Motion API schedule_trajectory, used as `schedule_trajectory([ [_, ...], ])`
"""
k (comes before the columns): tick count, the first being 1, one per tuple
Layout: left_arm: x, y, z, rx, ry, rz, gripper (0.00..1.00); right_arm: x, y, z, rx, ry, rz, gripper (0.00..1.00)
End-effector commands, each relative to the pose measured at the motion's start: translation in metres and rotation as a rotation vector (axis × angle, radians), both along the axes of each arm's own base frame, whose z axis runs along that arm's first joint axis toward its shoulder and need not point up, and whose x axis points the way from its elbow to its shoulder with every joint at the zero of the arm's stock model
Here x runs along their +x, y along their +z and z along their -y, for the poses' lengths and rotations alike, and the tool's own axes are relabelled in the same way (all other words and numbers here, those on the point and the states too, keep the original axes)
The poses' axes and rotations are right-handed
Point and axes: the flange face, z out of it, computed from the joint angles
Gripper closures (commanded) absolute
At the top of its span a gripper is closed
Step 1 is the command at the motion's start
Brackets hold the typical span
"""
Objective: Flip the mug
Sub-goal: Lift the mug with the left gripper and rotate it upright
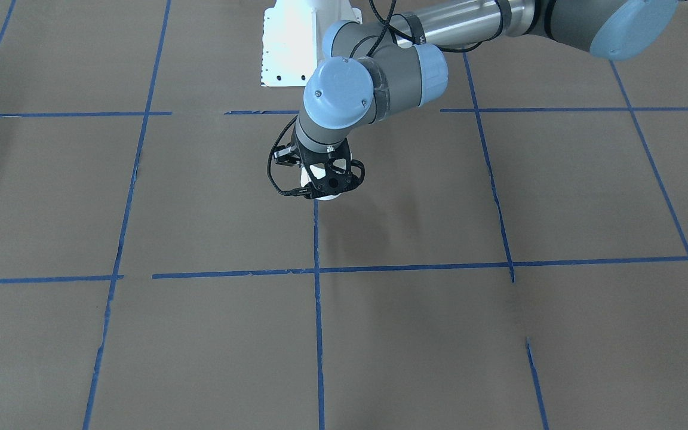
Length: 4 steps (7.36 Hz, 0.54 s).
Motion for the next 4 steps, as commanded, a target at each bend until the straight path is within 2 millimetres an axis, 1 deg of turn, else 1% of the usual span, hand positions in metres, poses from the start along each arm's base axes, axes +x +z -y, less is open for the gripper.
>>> schedule_trajectory([
  [1,0.007,0.005,-0.005,0.053,0.052,0.008,1.00,0.000,0.000,0.000,-0.001,0.000,0.000,0.00],
  [3,0.036,0.012,-0.037,0.038,0.111,0.018,1.00,0.000,0.000,0.000,-0.001,0.000,0.000,0.00],
  [4,0.043,0.021,-0.047,0.030,0.128,0.026,1.00,0.000,0.000,0.000,-0.001,0.000,0.000,0.00],
])
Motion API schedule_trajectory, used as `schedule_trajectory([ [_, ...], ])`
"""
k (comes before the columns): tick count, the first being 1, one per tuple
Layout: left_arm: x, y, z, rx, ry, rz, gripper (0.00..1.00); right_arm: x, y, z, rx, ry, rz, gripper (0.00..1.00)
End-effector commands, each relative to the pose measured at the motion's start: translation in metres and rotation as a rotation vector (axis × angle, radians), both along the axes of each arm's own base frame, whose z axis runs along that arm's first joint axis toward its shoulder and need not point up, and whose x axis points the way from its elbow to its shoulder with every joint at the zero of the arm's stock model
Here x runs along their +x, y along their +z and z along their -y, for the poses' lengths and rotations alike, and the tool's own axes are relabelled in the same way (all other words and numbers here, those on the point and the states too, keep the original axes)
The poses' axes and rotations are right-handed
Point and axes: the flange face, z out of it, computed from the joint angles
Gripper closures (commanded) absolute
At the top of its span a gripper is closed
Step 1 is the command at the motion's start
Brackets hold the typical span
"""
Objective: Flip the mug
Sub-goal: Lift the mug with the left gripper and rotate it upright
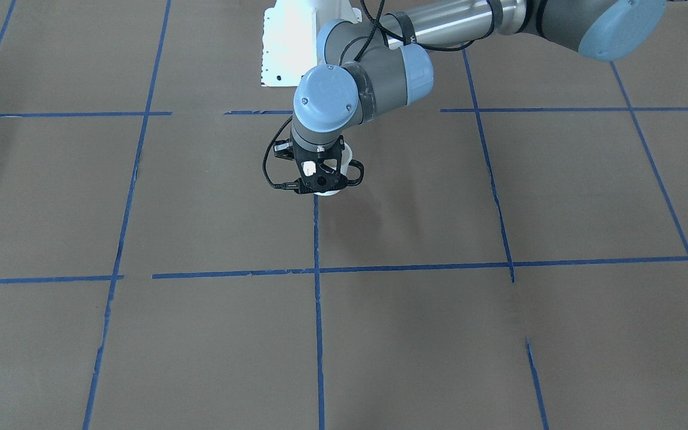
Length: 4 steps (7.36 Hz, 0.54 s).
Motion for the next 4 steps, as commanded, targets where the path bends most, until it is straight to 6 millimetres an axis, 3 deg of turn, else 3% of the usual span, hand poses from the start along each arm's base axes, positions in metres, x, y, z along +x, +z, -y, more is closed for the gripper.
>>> schedule_trajectory([
  [1,0.018,0.008,-0.024,-0.015,0.038,0.011,1.00,0.000,0.000,0.000,0.000,0.000,0.000,0.00],
  [2,0.018,0.003,-0.025,-0.015,0.037,0.006,0.69,0.000,0.000,0.000,0.000,0.000,0.000,0.00],
  [3,0.019,-0.001,-0.027,-0.013,0.040,0.000,0.50,0.000,0.000,0.000,0.000,0.000,0.000,0.00],
  [4,0.019,-0.003,-0.029,-0.015,0.043,-0.002,0.44,0.000,0.000,0.000,0.000,0.000,0.000,0.00],
])
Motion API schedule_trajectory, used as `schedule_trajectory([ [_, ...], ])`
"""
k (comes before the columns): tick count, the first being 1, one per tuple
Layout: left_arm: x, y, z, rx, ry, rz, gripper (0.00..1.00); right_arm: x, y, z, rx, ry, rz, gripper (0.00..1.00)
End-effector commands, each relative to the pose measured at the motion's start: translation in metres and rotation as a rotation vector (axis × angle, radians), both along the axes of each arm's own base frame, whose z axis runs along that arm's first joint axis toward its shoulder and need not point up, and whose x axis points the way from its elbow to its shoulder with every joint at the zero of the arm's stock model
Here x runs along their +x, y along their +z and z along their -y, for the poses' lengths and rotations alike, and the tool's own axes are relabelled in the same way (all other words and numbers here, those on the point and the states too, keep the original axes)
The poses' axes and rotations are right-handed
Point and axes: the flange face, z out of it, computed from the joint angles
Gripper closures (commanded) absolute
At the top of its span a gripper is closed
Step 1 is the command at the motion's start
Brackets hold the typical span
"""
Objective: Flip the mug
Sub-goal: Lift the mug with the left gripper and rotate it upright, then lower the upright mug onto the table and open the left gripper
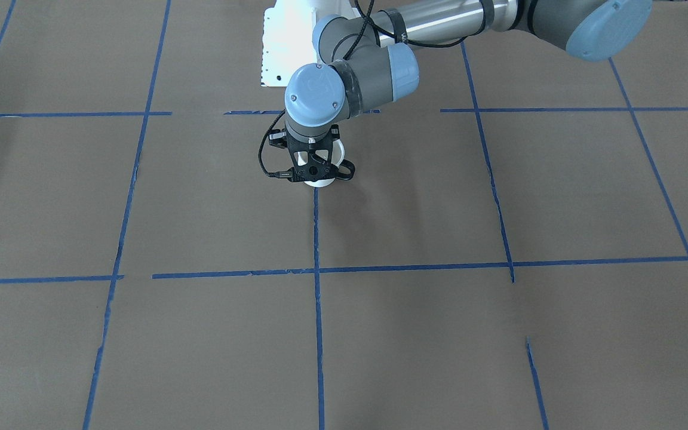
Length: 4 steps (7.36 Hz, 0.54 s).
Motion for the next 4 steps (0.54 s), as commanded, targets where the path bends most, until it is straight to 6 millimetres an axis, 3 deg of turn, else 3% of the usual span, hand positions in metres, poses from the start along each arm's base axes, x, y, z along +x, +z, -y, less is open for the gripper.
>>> schedule_trajectory([
  [1,0.000,-0.005,-0.003,0.001,0.004,-0.010,0.26,0.000,0.000,0.000,0.000,0.000,0.000,0.00],
  [2,-0.008,-0.012,-0.007,0.012,0.003,-0.028,0.00,0.000,0.000,0.000,0.000,0.000,0.000,0.00],
  [3,-0.023,-0.018,-0.006,0.021,-0.008,-0.051,0.00,0.000,0.000,0.000,0.000,0.000,0.000,0.00],
  [4,-0.065,-0.014,0.003,0.044,-0.050,-0.086,0.00,0.000,0.000,0.000,0.000,0.000,0.000,0.00],
])
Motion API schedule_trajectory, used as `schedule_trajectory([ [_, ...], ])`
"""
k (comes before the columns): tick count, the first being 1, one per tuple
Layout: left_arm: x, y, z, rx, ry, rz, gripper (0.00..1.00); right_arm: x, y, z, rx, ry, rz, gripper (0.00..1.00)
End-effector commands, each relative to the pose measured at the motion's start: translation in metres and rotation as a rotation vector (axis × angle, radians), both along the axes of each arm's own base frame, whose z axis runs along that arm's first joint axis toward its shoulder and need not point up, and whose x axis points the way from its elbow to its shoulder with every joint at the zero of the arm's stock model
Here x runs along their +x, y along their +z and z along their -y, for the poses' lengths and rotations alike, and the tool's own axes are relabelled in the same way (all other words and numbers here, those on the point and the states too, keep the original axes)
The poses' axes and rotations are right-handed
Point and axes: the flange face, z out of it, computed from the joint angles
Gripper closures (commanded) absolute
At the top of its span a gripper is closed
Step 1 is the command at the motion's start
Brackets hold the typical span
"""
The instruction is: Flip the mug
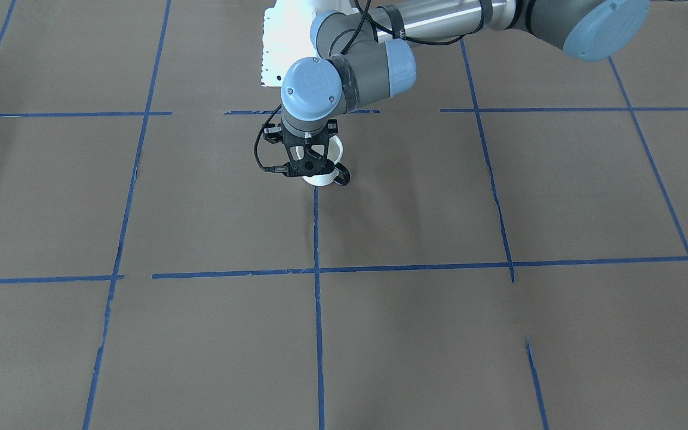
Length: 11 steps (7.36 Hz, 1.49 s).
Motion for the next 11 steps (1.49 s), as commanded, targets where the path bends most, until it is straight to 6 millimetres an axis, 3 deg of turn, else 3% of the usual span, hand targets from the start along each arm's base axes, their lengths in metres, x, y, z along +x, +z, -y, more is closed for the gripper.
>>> schedule_trajectory([
  [1,-0.089,0.027,0.010,0.047,-0.078,-0.054,0.00,0.000,0.000,0.000,0.000,0.000,0.000,0.00],
  [3,-0.183,0.072,0.056,0.112,-0.177,-0.055,0.00,0.000,0.000,0.000,0.000,0.000,0.000,0.00],
  [4,-0.221,0.104,0.076,0.193,-0.171,-0.046,0.00,0.000,0.000,0.000,0.000,0.000,0.000,0.00],
  [5,-0.260,0.141,0.099,0.280,-0.152,-0.028,0.00,0.000,0.000,0.000,0.000,0.000,0.000,0.00],
  [6,-0.317,0.187,0.122,0.376,-0.130,0.000,0.00,0.000,0.000,0.000,0.000,0.000,0.000,0.00],
  [7,-0.365,0.237,0.133,0.443,-0.090,0.033,0.00,0.000,0.000,0.000,0.000,0.000,0.000,0.00],
  [9,-0.456,0.337,0.127,0.543,0.011,0.081,0.00,0.000,0.000,0.000,0.000,0.000,0.000,0.00],
  [11,-0.559,0.439,0.104,0.579,0.069,0.193,0.00,0.000,0.000,0.000,0.000,0.000,0.000,0.00],
])
